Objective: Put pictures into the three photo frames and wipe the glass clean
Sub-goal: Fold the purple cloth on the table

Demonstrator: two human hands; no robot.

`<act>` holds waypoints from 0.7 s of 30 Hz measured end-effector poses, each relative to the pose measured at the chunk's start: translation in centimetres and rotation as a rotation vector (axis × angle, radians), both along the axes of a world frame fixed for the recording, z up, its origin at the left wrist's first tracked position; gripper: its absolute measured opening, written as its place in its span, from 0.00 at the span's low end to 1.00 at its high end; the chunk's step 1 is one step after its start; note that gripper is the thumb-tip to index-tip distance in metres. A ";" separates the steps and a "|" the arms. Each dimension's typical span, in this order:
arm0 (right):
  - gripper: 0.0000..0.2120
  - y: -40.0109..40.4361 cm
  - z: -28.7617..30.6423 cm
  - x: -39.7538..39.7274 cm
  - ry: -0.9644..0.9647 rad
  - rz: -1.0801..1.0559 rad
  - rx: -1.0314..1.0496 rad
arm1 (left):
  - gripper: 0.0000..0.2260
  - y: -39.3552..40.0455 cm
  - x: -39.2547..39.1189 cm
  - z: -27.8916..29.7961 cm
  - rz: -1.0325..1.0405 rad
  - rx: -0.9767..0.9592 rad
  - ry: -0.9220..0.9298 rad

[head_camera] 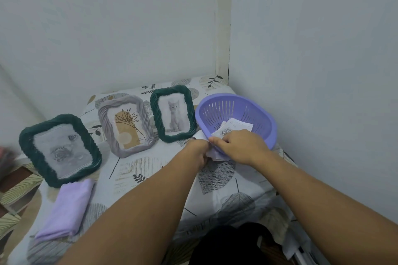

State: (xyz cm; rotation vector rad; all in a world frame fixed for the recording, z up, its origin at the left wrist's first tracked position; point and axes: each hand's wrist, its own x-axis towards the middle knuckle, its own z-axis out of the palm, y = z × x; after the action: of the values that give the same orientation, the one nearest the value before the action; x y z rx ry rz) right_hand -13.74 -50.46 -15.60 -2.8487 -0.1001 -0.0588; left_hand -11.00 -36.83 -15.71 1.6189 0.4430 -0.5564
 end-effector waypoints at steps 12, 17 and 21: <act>0.35 0.0 0.4 -0.1 0.023 0.008 0.020 | 0.09 1.5 -0.2 -1.6 0.059 0.037 -0.170; 0.35 0.1 0.6 0.0 0.047 -0.023 0.017 | 0.05 4.5 -1.5 -0.3 0.049 0.151 -0.439; 0.30 0.2 1.2 0.2 0.032 -0.040 0.180 | 0.01 6.4 -2.0 1.9 0.043 0.249 -0.638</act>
State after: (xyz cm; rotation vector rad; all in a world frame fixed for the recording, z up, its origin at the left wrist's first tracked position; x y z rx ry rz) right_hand -13.52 -50.26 -14.35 -2.6705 -0.0295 -0.0285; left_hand -13.01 -30.42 -13.84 1.9105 0.0672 0.0686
